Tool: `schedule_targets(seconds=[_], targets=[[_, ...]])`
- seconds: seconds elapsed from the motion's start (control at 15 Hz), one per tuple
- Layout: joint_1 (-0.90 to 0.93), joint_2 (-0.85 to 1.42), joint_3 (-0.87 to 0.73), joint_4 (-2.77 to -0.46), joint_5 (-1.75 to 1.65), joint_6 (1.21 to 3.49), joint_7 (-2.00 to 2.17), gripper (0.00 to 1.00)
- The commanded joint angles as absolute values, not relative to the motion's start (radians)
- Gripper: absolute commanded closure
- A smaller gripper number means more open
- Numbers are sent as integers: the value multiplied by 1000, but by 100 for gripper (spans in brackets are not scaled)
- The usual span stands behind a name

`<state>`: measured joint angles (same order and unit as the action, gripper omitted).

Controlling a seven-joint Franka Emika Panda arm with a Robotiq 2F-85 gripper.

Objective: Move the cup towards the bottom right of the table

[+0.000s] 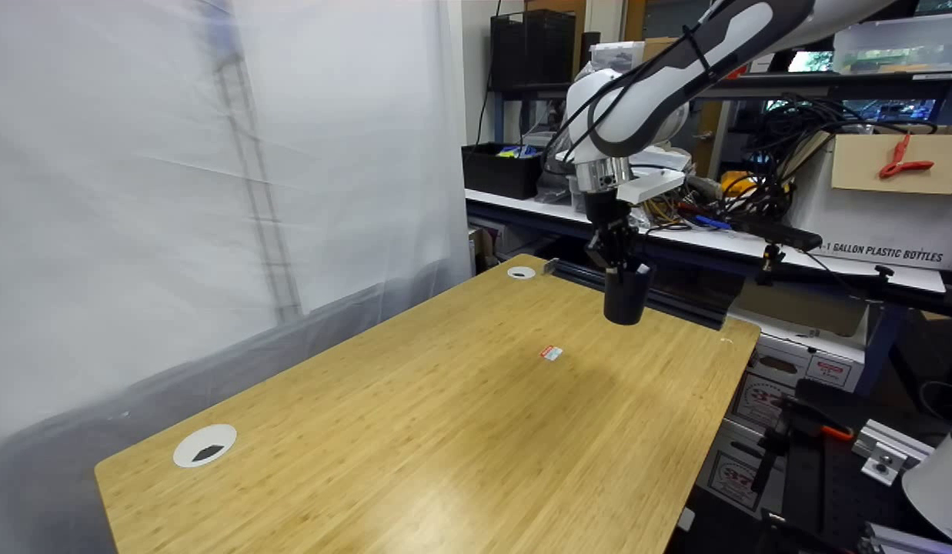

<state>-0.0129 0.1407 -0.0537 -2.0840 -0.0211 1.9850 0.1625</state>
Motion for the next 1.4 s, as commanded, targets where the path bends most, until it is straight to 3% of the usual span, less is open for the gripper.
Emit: schedule_targets(seconds=[0.0,1.33], targets=[[-36,107,-61,-2146,6,2038,137,99],[-82,163,-96,-2239,83,2222,70,99]])
